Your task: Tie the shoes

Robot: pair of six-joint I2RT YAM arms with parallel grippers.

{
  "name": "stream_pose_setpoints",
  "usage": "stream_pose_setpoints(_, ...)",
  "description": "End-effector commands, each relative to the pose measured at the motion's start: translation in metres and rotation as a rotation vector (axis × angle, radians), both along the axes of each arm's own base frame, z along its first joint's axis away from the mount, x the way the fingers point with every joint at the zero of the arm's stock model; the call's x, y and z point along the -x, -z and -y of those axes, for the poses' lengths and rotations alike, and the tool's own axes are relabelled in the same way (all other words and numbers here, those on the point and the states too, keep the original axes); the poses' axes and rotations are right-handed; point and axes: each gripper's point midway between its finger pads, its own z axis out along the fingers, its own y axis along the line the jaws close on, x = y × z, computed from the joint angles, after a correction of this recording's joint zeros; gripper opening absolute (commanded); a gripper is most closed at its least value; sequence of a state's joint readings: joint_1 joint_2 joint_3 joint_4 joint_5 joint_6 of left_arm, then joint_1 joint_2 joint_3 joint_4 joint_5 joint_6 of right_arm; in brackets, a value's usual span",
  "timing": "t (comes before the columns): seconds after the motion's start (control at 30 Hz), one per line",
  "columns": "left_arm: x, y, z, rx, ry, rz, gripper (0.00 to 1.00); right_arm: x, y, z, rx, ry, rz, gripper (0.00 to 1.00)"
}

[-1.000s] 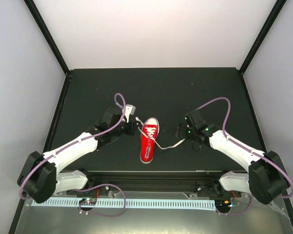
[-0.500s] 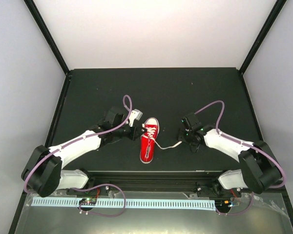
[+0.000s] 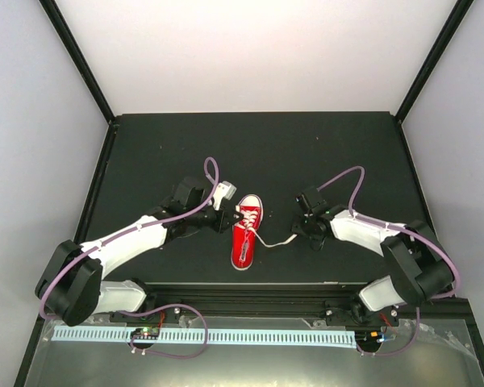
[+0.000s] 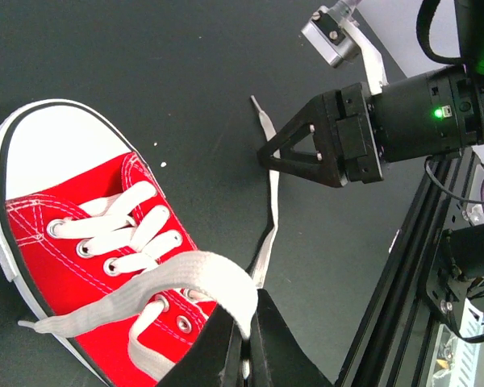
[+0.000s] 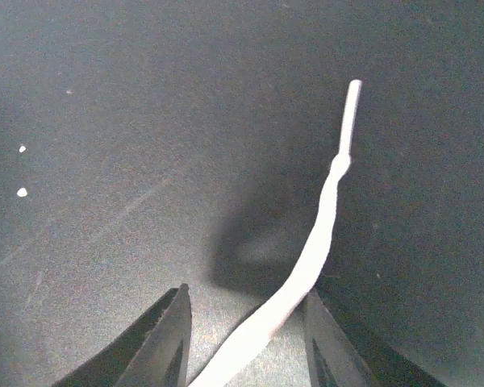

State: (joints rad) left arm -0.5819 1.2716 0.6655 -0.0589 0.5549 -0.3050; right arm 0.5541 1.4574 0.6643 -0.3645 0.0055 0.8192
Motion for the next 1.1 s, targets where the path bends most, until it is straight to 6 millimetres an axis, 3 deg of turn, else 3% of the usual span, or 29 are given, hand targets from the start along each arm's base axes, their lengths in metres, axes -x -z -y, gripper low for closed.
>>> stream_pose_setpoints(0.0, -0.002, -0.016, 0.009, 0.027, 0.047, 0.061, 0.01, -0.003, 0.011, -0.004, -0.013, 0.015, -0.016, 0.33)
stream_pose_setpoints(0.07, 0.0, -0.006, 0.014, 0.014, 0.085, 0.043, 0.02, -0.007, 0.006, -0.011, -0.044, -0.002, 0.001, 0.13)
stream_pose_setpoints(0.13, 0.0, -0.003, 0.02, 0.007, 0.119, 0.033, 0.02, -0.014, -0.009, -0.015, -0.067, -0.011, 0.044, 0.02)
stream_pose_setpoints(0.23, -0.002, 0.001, 0.028, -0.004, 0.156, 0.015, 0.02, -0.027, -0.048, -0.02, -0.101, -0.026, 0.148, 0.02)
stream_pose_setpoints(0.43, -0.013, 0.0, 0.045, -0.009, 0.193, 0.005, 0.02, -0.048, -0.159, -0.039, -0.236, -0.102, 0.416, 0.02)
stream_pose_setpoints(0.57, -0.024, 0.009, 0.052, -0.026, 0.185, -0.023, 0.02, -0.055, -0.215, -0.05, -0.308, -0.144, 0.522, 0.02)
stream_pose_setpoints(0.7, -0.026, 0.009, 0.06, -0.011, 0.206, -0.037, 0.03, -0.062, -0.234, -0.058, -0.344, -0.157, 0.566, 0.02)
stream_pose_setpoints(0.9, -0.024, 0.003, 0.063, 0.016, 0.231, -0.027, 0.08, -0.069, -0.245, -0.072, -0.391, -0.187, 0.573, 0.02)
stream_pose_setpoints(1.07, -0.026, 0.004, 0.06, 0.003, 0.203, -0.011, 0.06, -0.071, -0.247, -0.07, -0.376, -0.178, 0.58, 0.01)
